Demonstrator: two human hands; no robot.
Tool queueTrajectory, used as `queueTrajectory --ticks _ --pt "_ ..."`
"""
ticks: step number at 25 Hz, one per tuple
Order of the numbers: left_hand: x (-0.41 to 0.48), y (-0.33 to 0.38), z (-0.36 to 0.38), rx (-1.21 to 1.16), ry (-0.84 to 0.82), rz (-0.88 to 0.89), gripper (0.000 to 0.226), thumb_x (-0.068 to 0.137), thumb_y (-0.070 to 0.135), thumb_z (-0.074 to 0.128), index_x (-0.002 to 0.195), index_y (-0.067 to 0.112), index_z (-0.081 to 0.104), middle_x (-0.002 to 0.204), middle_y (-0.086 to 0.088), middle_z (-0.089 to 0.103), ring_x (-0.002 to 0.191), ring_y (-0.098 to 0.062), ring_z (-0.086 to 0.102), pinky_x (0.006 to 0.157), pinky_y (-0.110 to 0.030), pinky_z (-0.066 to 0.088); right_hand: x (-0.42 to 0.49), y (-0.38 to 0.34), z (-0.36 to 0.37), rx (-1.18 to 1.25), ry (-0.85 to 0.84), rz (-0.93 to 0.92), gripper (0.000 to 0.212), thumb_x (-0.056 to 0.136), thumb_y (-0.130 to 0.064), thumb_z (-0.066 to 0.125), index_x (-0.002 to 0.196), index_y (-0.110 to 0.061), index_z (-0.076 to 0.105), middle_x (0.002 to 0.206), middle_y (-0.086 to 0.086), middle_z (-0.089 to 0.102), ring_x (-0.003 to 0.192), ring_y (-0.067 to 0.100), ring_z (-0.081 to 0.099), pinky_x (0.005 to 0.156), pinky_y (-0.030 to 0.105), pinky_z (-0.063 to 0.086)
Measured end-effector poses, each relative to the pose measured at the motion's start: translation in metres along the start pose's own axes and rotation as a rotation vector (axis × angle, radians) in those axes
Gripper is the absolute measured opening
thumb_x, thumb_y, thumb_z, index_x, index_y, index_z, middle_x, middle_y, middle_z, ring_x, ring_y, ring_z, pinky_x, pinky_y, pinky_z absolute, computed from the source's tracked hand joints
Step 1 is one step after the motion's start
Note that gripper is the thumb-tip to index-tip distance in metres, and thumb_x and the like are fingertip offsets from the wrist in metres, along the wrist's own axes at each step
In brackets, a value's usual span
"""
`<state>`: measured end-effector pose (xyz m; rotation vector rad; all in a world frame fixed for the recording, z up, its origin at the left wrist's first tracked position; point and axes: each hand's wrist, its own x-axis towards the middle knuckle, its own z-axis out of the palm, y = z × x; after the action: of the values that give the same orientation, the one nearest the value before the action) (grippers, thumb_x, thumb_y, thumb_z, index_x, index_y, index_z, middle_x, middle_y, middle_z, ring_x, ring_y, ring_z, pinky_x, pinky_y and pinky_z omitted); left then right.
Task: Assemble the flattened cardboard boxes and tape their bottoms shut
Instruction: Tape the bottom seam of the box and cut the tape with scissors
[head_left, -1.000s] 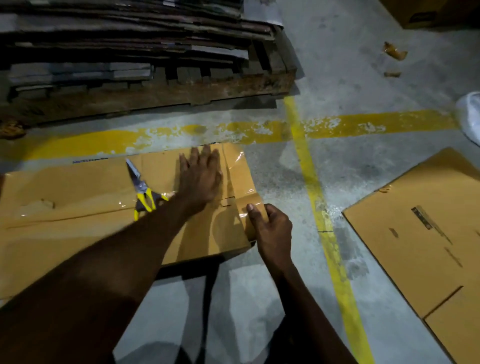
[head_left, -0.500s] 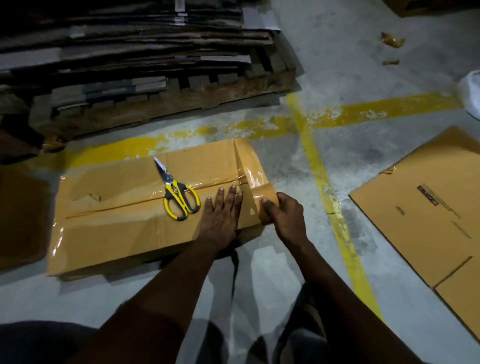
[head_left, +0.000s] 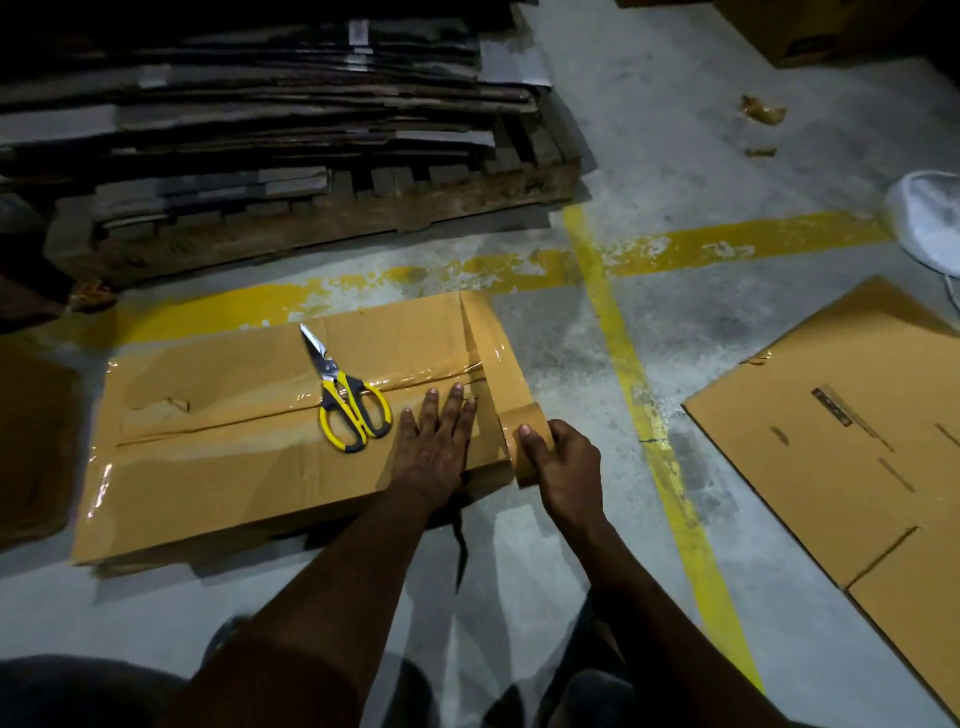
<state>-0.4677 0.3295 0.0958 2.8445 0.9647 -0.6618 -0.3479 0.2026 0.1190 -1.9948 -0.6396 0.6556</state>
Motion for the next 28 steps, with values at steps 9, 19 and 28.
queueTrajectory --ticks 9,19,28 --pt "0.006 -0.001 0.002 -0.021 -0.029 0.003 0.104 0.088 0.056 0.053 0.15 0.013 -0.018 0.156 -0.009 -0.028 0.144 -0.04 -0.017 0.114 -0.061 0.006 -0.039 0.028 -0.004 -0.073 -0.001 0.099 0.037 0.083 -0.05 0.056 0.068 -0.016 0.053 0.058 -0.003 0.054 0.058 0.018 0.053 0.059 0.039 0.042" --pt "0.006 -0.003 0.0 -0.073 -0.052 0.022 0.106 0.086 0.056 0.055 0.15 0.014 -0.018 0.156 -0.01 -0.029 0.144 -0.04 -0.019 0.114 -0.061 0.004 -0.041 0.035 0.001 0.119 -0.042 0.215 0.036 0.094 -0.012 0.061 0.062 -0.023 0.05 0.056 -0.009 0.052 0.054 -0.002 0.048 0.053 0.014 0.036" --pt "0.032 0.007 0.001 -0.082 0.119 0.174 0.076 0.087 0.052 -0.006 0.152 0.014 -0.011 0.158 -0.004 -0.023 0.147 -0.026 -0.017 0.116 -0.057 0.001 0.007 0.017 0.01 -0.299 -0.118 0.116 0.078 0.07 -0.047 0.054 0.143 -0.026 0.036 0.144 0.006 0.036 0.129 0.026 0.038 0.101 0.048 0.04"
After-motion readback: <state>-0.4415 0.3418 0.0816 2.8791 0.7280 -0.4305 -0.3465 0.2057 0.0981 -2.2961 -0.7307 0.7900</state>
